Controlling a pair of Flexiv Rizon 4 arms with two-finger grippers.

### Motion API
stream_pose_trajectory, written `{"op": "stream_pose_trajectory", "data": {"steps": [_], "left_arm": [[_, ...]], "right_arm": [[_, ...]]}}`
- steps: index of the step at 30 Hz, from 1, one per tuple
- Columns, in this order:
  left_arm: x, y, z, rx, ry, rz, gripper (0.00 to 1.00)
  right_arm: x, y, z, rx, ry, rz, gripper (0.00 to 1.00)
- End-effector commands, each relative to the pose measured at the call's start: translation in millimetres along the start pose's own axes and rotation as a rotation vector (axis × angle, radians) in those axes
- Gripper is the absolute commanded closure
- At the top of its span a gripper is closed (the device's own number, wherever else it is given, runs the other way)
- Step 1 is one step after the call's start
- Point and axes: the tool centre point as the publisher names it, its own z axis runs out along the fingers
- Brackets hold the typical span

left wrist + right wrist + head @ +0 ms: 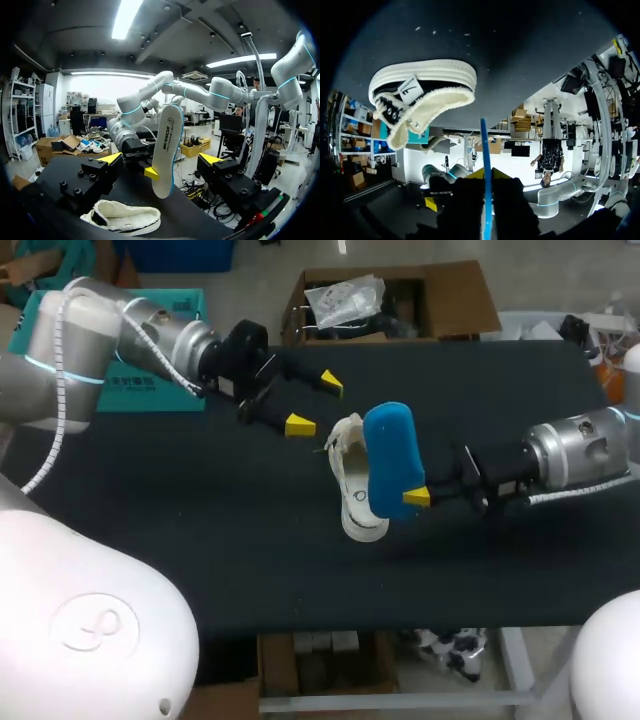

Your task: Open the shoe tongue, take the insole out of the shoe, put the insole back into the shoe, and pack the shoe into the shoebox

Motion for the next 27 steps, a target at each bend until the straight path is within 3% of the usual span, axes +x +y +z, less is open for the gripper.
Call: {"op": "stream_pose_trajectory", "data": {"steps": [1, 4, 7, 9, 15, 20, 27], "left_arm": [[-0.2, 1.8, 0.3, 0.005, 0.0, 0.0, 0.0], [-5.8, 4.6, -1.8, -0.017, 0.019, 0.012, 0.0], [-16.4, 9.0, -12.1, -0.032, 0.19, 0.106, 0.0], [-20.3, 10.1, -19.7, -0.072, 0.228, 0.135, 0.0], [-20.8, 16.1, -28.3, -0.125, 0.449, 0.213, 0.0], [-18.3, 24.3, -28.2, -0.148, 0.549, 0.228, 0.0], [-17.0, 34.0, -38.5, -0.136, 0.616, 0.265, 0.0]], "right_arm": [[-0.7, -0.1, -0.6, 0.001, 0.002, 0.0, 1.0], [-0.6, -0.5, -0.8, -0.008, 0.013, 0.007, 1.0], [-4.9, -5.4, 6.3, 0.001, -0.014, -0.033, 1.0], [-12.6, -7.7, 10.2, 0.017, -0.041, -0.062, 1.0], [-31.0, -17.6, 22.8, -0.002, -0.131, -0.126, 1.0], [-40.2, -23.1, 30.8, -0.012, -0.181, -0.174, 1.0], [-53.9, -29.8, 33.8, 0.018, -0.223, -0.243, 1.0]]}}
